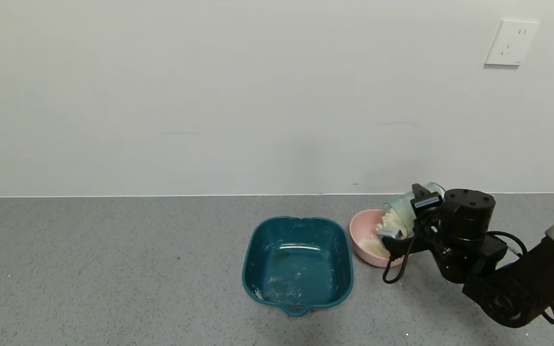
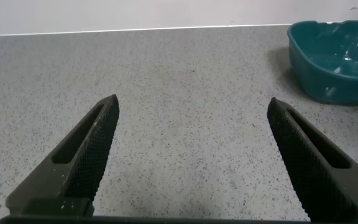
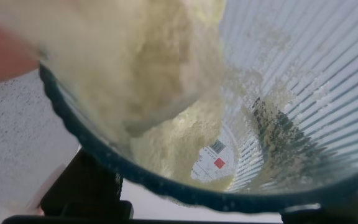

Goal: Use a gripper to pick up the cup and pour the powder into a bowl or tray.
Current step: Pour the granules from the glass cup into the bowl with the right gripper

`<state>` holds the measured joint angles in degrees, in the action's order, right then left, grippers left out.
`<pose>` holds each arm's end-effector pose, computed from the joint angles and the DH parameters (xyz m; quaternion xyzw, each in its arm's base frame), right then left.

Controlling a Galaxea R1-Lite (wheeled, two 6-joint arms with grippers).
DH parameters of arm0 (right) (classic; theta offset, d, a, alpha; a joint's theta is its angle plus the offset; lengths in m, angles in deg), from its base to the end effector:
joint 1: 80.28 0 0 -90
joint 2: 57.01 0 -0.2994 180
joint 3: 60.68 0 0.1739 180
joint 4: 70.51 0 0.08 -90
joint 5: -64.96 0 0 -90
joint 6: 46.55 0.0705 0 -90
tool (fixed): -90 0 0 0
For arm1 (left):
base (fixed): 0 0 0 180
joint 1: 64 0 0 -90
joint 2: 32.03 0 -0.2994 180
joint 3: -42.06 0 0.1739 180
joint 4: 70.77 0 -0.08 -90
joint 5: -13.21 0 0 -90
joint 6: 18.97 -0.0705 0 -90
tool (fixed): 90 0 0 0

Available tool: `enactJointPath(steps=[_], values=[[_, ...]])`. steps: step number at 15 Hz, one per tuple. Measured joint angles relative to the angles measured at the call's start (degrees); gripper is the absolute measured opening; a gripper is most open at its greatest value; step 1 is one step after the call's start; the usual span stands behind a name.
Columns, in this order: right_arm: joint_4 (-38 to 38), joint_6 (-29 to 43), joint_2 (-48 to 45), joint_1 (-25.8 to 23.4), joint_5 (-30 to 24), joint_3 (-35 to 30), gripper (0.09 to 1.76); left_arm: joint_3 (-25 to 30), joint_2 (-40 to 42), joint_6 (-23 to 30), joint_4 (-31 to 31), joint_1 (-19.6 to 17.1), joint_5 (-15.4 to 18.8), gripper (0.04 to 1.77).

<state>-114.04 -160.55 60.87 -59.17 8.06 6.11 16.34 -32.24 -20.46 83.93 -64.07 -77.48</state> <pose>0.3750 0.1035 0.1110 -0.8486 0.1194 -0.0075 0.5153 0.0080 0.0009 0.0765 0.0130 -0.0017 0.0067 0.9999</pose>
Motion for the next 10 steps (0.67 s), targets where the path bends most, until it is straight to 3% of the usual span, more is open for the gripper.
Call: enactJointPath(steps=[10], values=[[0.5, 3.8, 0.4, -0.5, -0.3, -0.4, 1.33, 0.0, 0.0, 0.0, 0.0, 0.0, 0.0, 1.72]])
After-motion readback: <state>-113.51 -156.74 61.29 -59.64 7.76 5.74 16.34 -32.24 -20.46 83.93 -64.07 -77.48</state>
